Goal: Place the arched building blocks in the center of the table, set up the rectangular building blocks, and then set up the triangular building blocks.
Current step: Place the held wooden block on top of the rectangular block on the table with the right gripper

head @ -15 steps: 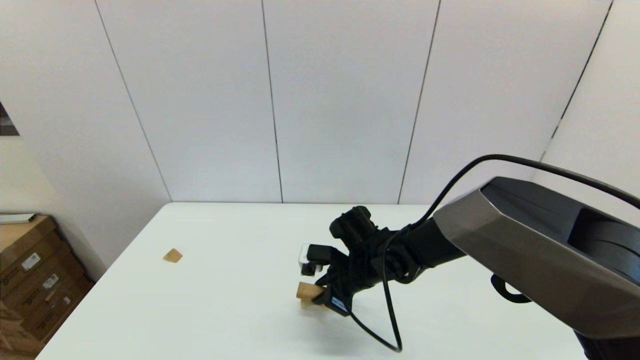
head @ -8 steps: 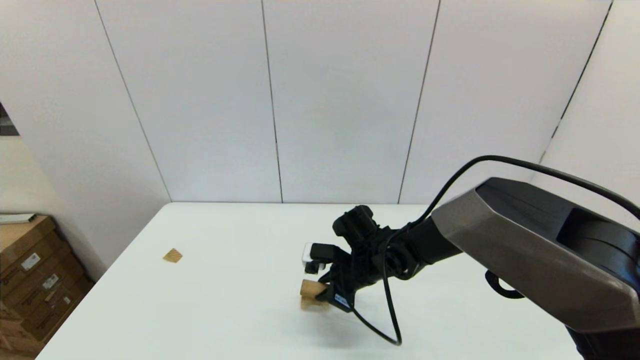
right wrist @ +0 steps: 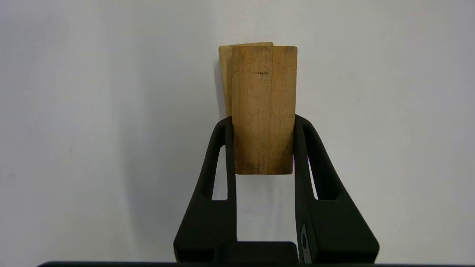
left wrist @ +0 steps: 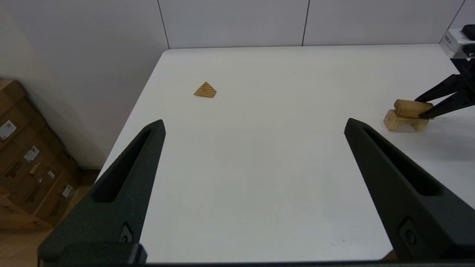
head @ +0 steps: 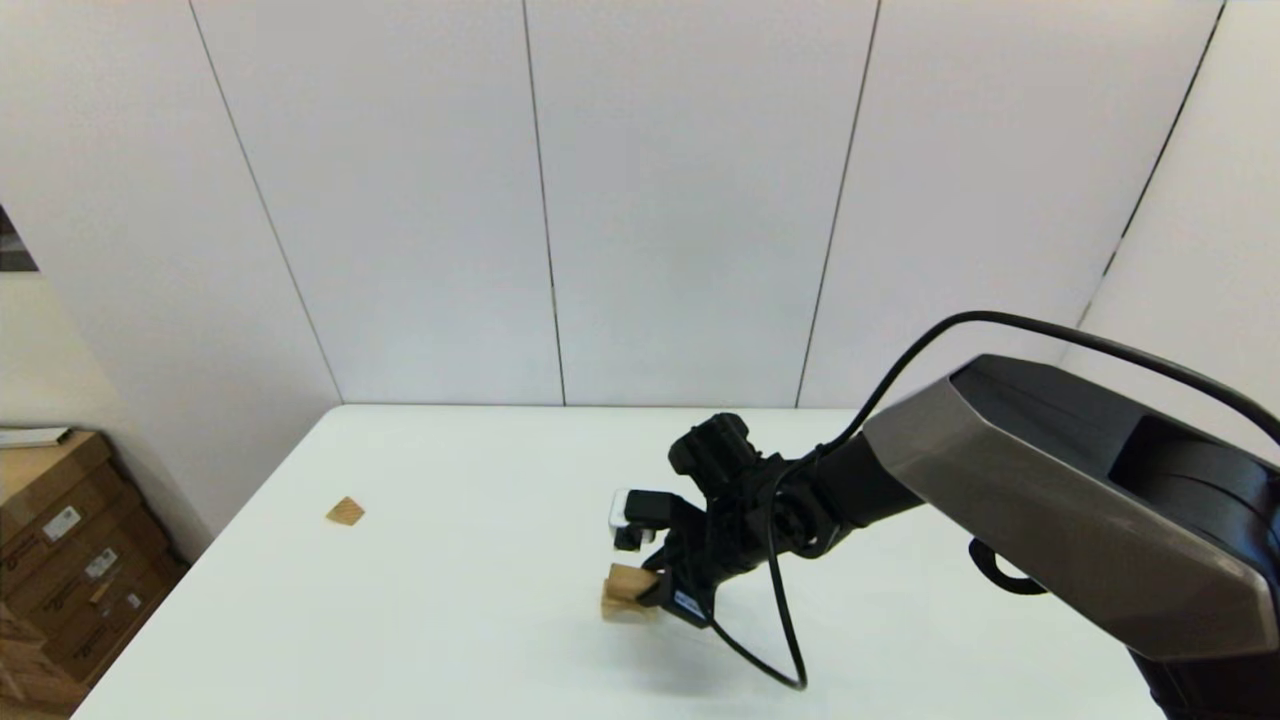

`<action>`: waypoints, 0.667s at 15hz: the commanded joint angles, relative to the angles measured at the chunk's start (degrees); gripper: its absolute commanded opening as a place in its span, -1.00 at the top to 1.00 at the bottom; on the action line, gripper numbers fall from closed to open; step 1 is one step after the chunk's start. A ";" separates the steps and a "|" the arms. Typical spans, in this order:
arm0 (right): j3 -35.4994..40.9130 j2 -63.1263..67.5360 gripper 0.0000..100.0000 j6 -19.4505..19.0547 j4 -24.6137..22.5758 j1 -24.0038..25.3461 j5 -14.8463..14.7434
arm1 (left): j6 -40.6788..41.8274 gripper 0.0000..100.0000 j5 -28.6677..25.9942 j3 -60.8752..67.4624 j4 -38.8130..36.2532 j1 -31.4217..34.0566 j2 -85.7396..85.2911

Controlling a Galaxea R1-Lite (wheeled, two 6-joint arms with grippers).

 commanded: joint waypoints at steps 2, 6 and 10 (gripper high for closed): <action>0.12 -0.31 1.00 -0.23 0.02 0.28 0.14 | -0.04 -1.00 0.02 -0.01 0.03 0.02 0.07; 0.03 0.04 1.00 -0.23 -0.16 0.54 0.14 | -0.04 -1.00 0.02 -0.01 0.03 0.02 0.07; 0.03 0.13 1.00 -0.23 -0.33 0.63 0.14 | -0.04 -1.00 0.02 -0.01 0.03 0.02 0.07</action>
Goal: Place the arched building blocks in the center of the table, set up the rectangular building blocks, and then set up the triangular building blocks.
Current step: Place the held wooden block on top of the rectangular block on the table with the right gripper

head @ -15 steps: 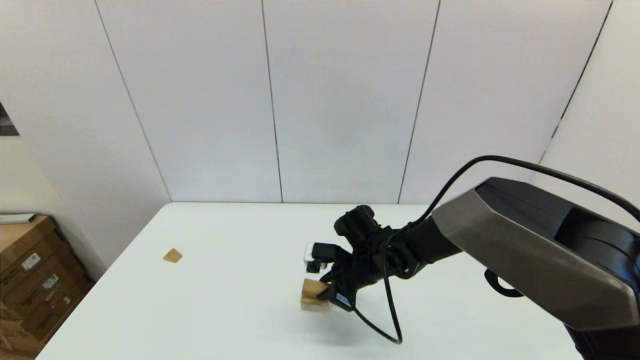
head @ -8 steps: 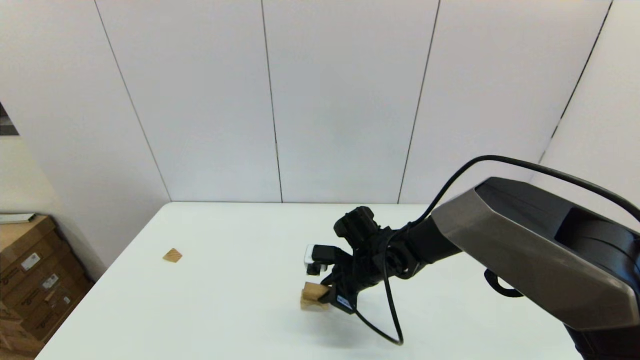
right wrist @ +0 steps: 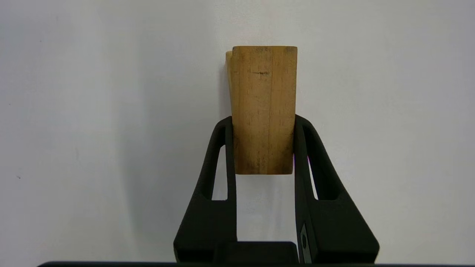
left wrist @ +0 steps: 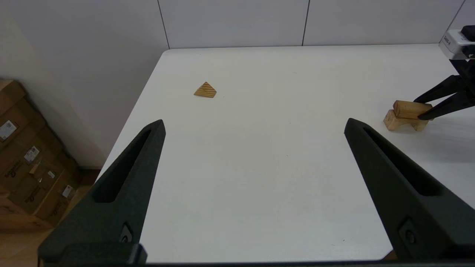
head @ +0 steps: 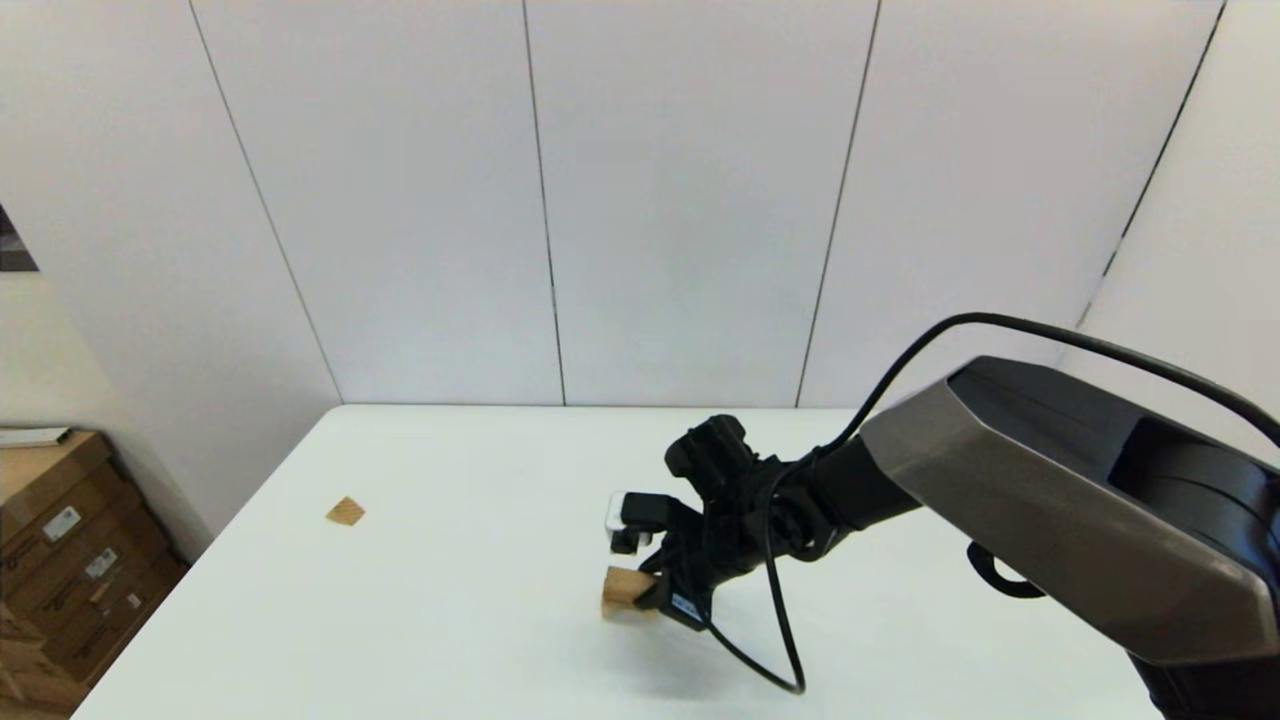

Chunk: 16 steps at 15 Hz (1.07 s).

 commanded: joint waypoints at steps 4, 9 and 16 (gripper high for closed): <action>-0.04 0.43 1.00 -0.34 -0.23 0.30 0.14 | -0.04 -1.00 0.02 -0.01 0.03 0.02 0.07; -0.31 0.61 1.00 -0.25 -0.23 0.38 0.06 | -0.04 -1.00 0.02 -0.01 0.03 0.02 0.07; -0.31 0.17 1.00 -0.34 -0.14 0.38 0.06 | -0.04 -1.00 0.02 -0.01 0.03 -0.06 0.07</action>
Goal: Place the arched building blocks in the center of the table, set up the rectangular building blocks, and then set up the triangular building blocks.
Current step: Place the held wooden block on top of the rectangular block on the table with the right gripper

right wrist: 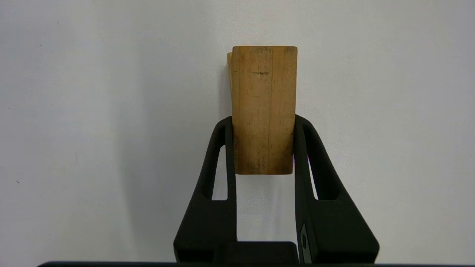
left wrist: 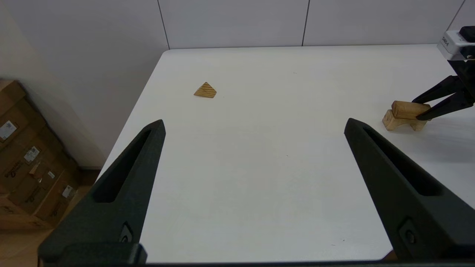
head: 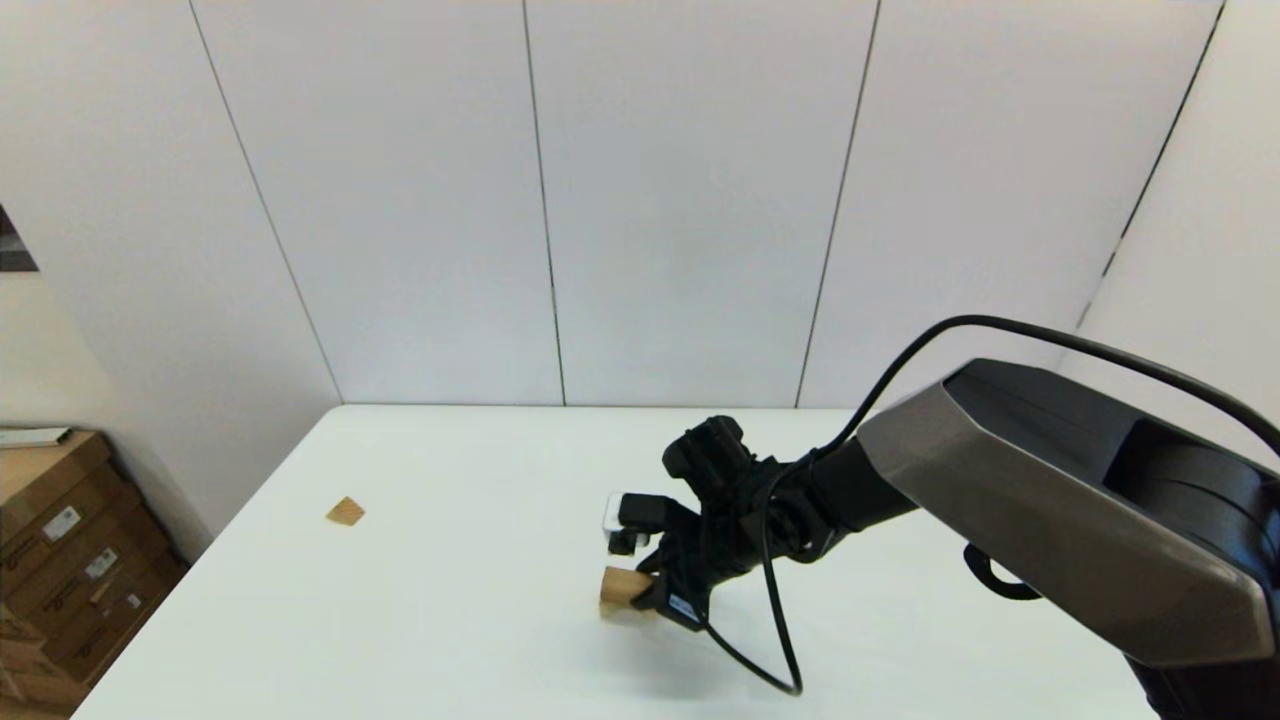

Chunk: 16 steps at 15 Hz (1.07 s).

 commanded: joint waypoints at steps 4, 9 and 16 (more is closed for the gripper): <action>-0.09 -0.22 1.00 -0.14 -0.16 -0.07 0.20 | -0.04 -1.00 0.04 0.02 0.03 0.02 0.07; -0.44 -0.48 1.00 0.04 0.11 -0.07 0.20 | -0.04 -1.00 0.04 0.02 0.03 0.02 0.07; -0.44 -0.13 1.00 -0.14 0.11 0.28 0.20 | -0.04 -1.00 0.04 0.02 0.03 0.02 0.07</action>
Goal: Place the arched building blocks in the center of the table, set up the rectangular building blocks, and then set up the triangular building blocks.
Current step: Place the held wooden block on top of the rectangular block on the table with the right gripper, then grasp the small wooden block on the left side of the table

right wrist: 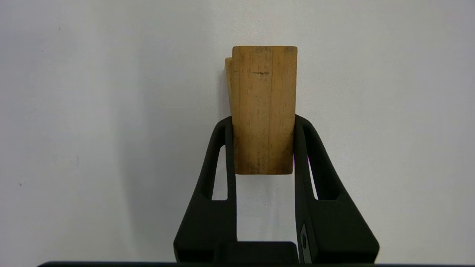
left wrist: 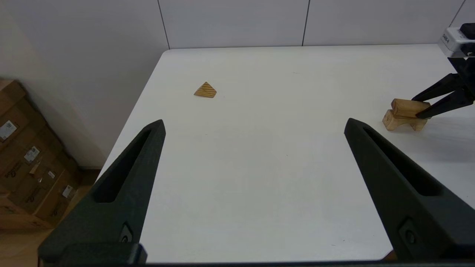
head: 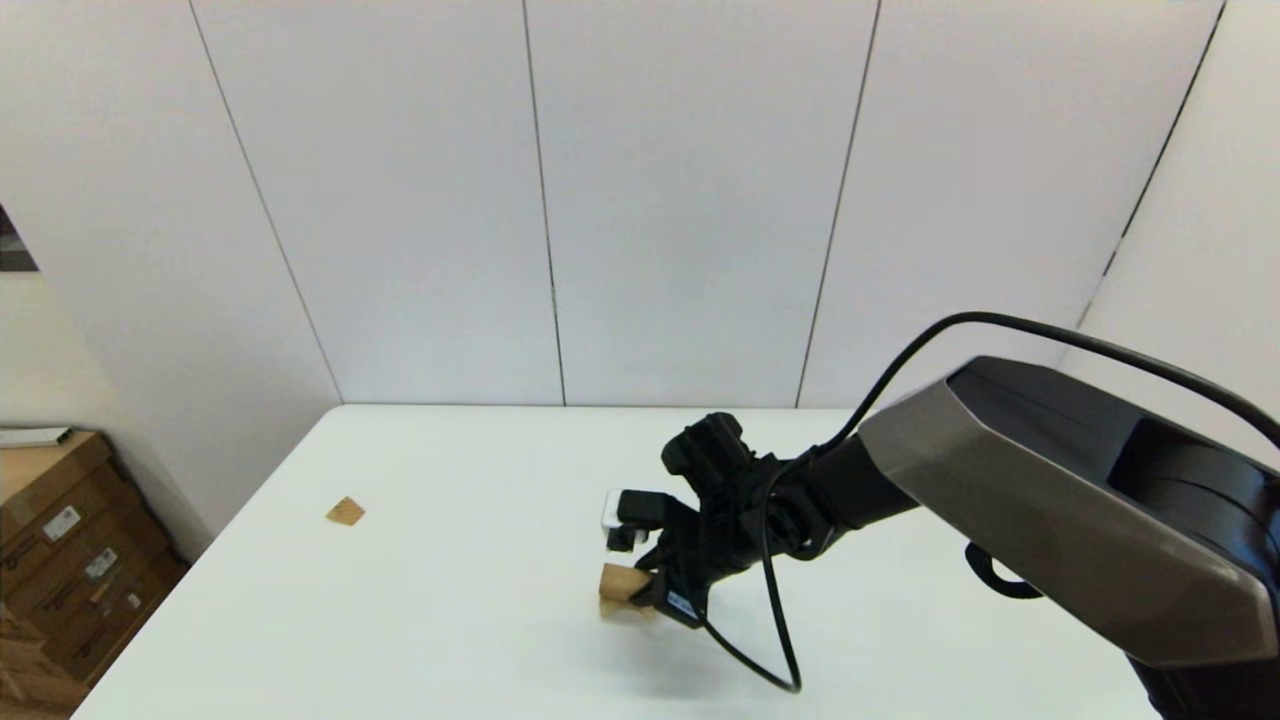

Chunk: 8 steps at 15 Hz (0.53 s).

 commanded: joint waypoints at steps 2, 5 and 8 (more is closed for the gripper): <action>0.00 0.29 -1.00 -0.28 -0.05 0.41 0.06 | -0.02 -1.00 0.02 0.02 0.06 0.02 0.07; 0.00 0.81 -1.00 -0.02 -0.67 0.67 0.06 | -0.02 -1.00 0.02 0.02 0.06 0.02 0.07; -0.35 0.99 -1.00 0.33 -0.84 0.85 0.06 | -0.02 -1.00 0.02 0.02 0.06 0.02 0.07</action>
